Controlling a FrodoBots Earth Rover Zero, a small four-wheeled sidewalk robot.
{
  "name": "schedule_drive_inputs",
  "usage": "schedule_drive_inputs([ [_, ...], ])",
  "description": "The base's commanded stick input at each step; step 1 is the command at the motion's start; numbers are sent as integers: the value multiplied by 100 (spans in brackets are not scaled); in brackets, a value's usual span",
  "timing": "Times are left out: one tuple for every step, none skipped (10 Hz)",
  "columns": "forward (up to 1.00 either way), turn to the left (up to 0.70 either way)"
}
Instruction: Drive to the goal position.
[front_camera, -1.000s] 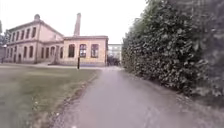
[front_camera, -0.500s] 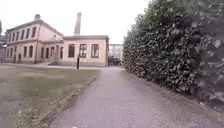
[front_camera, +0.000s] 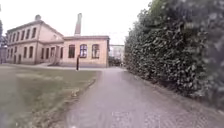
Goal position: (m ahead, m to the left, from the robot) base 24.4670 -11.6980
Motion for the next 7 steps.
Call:
schedule_drive_inputs([
  [85, 1],
  [85, 1],
  [85, 1],
  [85, 1],
  [85, 1],
  [85, 1],
  [85, 1],
])
